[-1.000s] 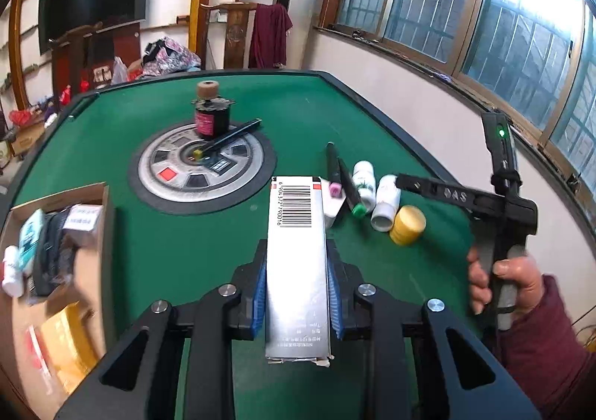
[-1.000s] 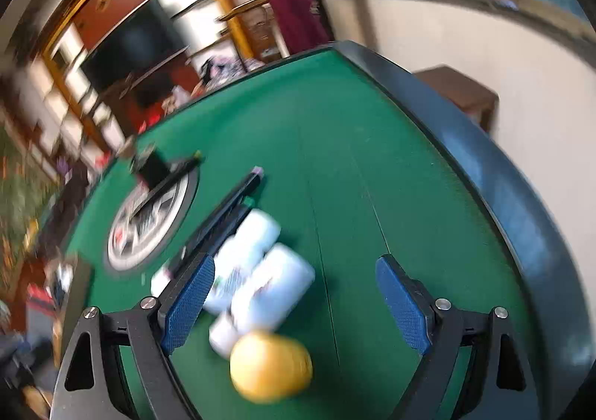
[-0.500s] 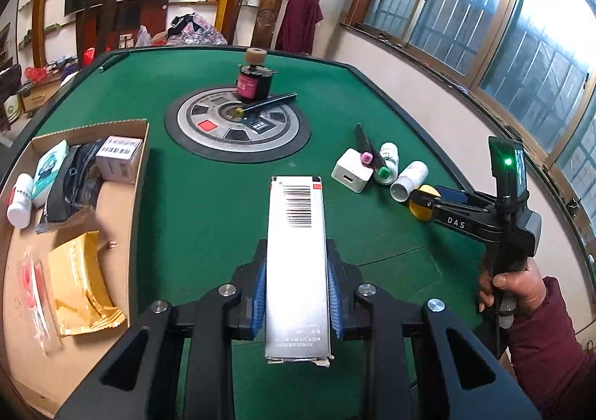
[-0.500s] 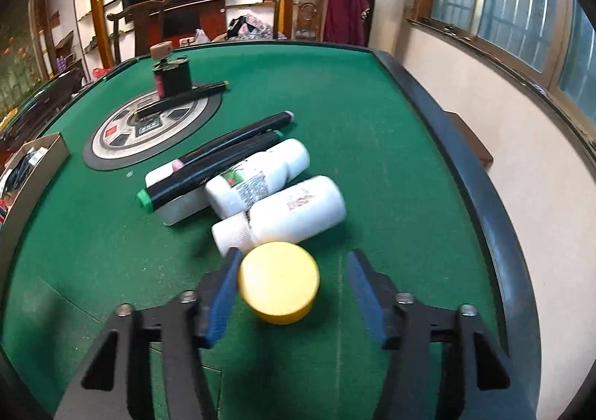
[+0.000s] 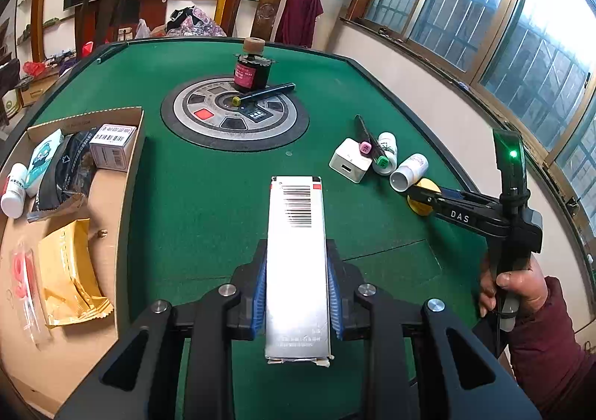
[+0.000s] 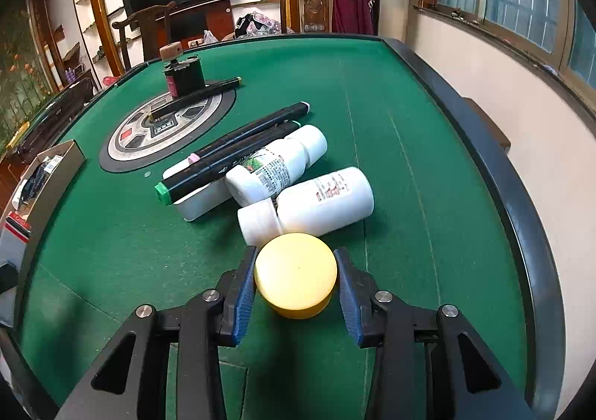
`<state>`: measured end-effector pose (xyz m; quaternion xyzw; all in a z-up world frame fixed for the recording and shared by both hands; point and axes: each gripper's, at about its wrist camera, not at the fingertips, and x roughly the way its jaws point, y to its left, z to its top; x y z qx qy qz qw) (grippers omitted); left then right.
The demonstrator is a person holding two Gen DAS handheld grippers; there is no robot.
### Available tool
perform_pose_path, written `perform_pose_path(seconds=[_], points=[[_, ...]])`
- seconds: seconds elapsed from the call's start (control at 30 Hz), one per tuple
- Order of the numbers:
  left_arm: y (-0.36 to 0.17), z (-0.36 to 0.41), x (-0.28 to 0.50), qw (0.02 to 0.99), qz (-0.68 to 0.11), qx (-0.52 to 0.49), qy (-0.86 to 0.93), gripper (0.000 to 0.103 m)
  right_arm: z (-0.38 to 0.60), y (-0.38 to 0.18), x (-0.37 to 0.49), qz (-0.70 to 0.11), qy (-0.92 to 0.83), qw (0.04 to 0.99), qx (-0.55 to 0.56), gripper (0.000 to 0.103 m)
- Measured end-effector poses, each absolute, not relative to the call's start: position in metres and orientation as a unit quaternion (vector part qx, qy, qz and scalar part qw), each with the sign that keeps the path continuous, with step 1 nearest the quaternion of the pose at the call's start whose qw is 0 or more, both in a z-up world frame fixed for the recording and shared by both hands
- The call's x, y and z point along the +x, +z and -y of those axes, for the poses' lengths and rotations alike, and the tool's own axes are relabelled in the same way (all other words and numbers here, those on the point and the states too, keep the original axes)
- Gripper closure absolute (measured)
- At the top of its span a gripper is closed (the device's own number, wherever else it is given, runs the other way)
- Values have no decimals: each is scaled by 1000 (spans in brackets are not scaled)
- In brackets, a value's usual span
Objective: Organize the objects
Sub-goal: 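Grasp the white barcode box with the left tool while the right tool grasps the yellow-lidded container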
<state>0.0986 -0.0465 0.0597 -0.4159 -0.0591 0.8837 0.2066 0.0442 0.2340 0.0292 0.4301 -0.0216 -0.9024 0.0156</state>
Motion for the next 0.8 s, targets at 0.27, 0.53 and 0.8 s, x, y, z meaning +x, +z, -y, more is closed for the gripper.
perform_pose_path(seconds=[0.27,0.53,0.8], points=[[73,89,107,198,100,-402,888,77,-208,57,62,27,-908,50,415,60],[93,190,116,75,119,-375,916,77,-118,101,61,28,-904,167,393,59],[75,259,97,-12,74,-397,915,77,5,96,39,18,-864,276,421,59]])
